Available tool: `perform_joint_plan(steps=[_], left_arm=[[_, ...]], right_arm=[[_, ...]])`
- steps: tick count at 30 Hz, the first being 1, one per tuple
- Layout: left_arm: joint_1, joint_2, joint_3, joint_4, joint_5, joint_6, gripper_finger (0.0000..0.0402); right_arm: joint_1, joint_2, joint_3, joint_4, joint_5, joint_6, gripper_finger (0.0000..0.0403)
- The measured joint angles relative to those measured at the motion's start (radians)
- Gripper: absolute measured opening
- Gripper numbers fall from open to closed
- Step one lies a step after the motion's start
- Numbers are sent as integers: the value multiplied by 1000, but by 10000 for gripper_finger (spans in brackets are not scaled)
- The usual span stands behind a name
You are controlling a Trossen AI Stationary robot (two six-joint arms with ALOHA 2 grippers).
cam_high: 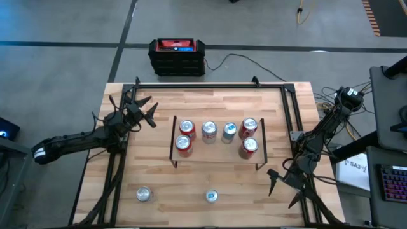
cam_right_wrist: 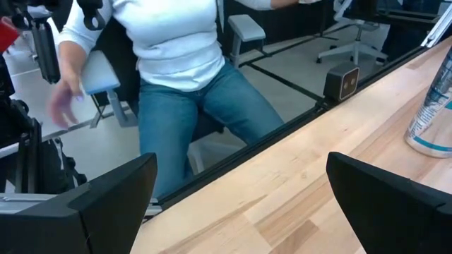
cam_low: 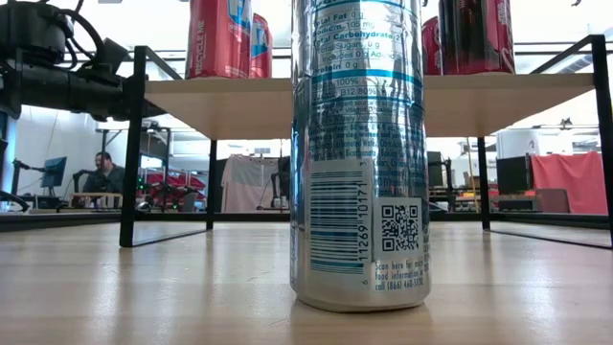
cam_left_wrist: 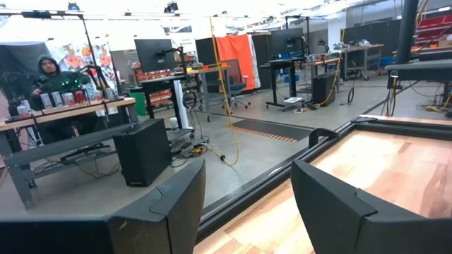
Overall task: Place canned beverage on shelf
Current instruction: Put the blue soda can on the shelf
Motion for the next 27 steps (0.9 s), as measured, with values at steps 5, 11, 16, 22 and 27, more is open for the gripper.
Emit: perform_joint_plan(steps=[5,11,16,22,27], left_arm=[[0,0,0,0,0,0,195],[0,0,0,0,0,0,195],[0,0,0,9,0,-17,195],[0,0,0,-6,0,-151,195],[-1,0,18,2,93,-250,195]], right_arm=[[0,0,0,0,0,0,400],[0,0,0,0,0,0,400],[0,0,0,0,0,-1,400],[0,0,2,0,1,1,400],[0,0,2,0,1,1,400]])
